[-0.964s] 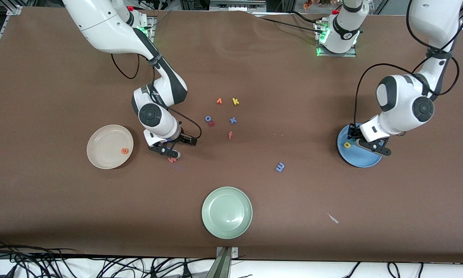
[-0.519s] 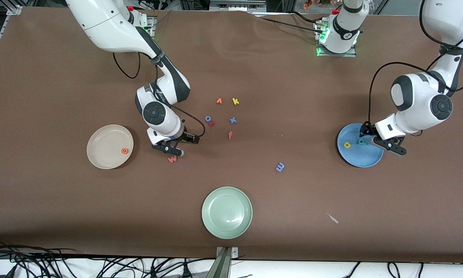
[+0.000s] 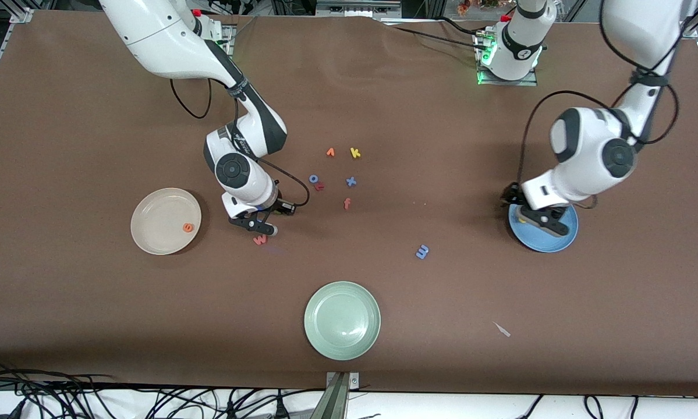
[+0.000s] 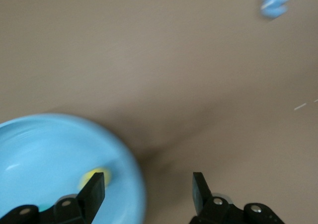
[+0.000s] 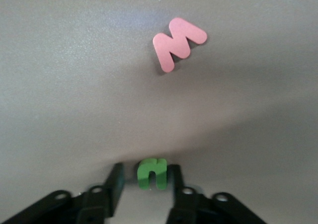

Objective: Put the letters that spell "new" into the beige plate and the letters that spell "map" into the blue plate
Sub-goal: 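Place teal P on the blue plate while the right gripper grasps green n, then carry green n to the beige plate while the left gripper grasps blue E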

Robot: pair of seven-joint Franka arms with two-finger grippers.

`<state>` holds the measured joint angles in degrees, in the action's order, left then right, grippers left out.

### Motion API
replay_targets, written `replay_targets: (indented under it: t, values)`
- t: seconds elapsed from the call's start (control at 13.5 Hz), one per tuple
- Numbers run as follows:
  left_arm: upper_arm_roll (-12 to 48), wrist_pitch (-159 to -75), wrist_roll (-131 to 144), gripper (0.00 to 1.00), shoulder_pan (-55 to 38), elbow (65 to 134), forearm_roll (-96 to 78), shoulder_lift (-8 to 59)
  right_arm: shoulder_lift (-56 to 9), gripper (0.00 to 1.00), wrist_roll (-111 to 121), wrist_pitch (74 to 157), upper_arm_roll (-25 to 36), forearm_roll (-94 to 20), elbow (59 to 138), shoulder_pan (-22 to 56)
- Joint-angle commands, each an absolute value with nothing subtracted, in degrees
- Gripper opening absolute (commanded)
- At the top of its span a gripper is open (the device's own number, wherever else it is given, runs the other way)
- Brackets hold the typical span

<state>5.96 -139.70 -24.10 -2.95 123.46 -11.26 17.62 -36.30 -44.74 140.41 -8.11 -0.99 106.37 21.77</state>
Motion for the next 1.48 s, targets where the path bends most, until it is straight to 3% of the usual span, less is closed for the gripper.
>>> replay_targets:
  t: [0.0, 0.15, 0.22, 0.44, 0.74, 1.04, 1.41]
  values:
    - [5.98, -140.97, -19.17, 0.79, -9.20, 117.80, -14.33, 21.69, -35.86, 0.26, -44.47, 140.80, -8.17, -1.85, 107.05, 21.80]
    - [5.98, -141.24, -18.11, 0.79, -13.78, 112.09, -14.33, 25.82, -35.86, 0.12, -44.12, 140.28, -8.17, -1.85, 106.53, 21.62]
    - [5.89, -141.24, -17.24, 0.78, -15.63, 109.28, -14.24, 28.01, -35.77, 0.10, -44.12, 138.71, -8.17, -1.85, 105.74, 21.53]
    - [5.36, -142.55, -14.59, 0.79, -19.68, 103.64, -14.06, 33.47, -35.86, 0.10, -43.42, 130.63, -8.09, -1.76, 100.13, 21.01]
    - [3.00, -148.00, -15.03, 0.79, -22.40, 101.18, -13.89, 37.96, -35.68, 0.10, -36.16, 122.45, -7.91, -1.06, 95.63, 17.50]
    - [2.29, -148.45, -15.12, 0.78, -22.94, 98.62, -13.89, 40.34, -34.90, 0.10, -23.50, 118.93, -7.39, -0.79, 95.54, 12.93]
    - [1.41, -152.05, -15.21, 0.72, -23.55, 97.73, -13.97, 42.80, -33.40, 0.11, -7.93, 115.31, -0.98, -0.70, 95.71, 12.39]
